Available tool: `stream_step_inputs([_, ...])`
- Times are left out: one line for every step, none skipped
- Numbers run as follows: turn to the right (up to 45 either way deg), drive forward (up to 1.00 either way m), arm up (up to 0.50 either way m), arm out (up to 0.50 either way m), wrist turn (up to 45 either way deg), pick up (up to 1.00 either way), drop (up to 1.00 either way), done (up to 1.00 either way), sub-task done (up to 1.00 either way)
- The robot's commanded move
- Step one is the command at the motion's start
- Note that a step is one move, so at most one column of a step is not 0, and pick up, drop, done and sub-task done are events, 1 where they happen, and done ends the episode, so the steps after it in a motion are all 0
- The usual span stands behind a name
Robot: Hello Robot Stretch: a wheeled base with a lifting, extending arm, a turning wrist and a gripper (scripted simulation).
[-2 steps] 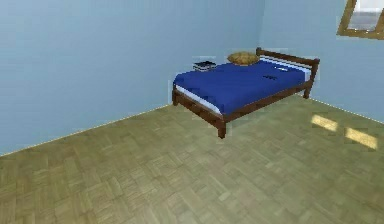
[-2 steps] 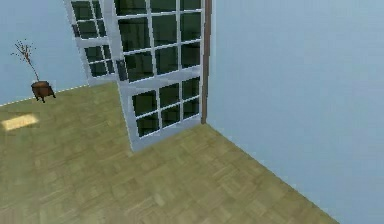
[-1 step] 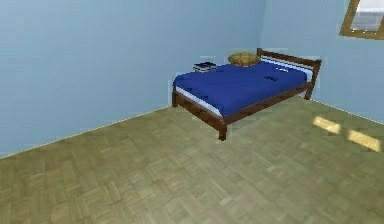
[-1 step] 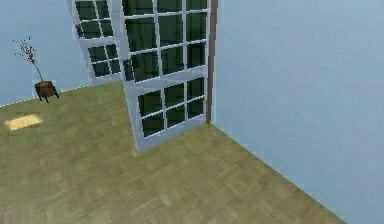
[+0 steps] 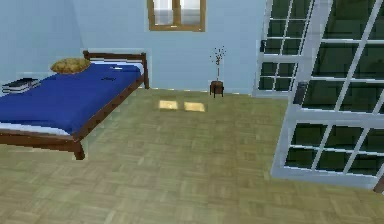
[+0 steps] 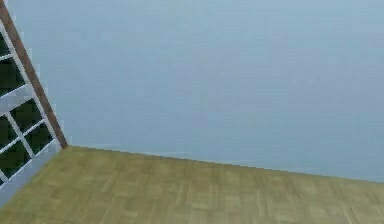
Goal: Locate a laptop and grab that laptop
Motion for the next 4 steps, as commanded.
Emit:
stream_step_inputs([12.0, 0.00, 0.00, 0.00, 0.0, 0.00, 0.00, 0.00, 0.00])
stream_step_inputs([0.0, 1.00, 0.00, 0.00, 0.0, 0.00, 0.00, 0.00, 0.00])
stream_step_inputs([0.0, 0.85, 0.00, 0.00, 0.0, 0.00, 0.00, 0.00, 0.00])
stream_step_inputs([33.0, 0.00, 0.00, 0.00, 0.0, 0.00, 0.00, 0.00, 0.00])
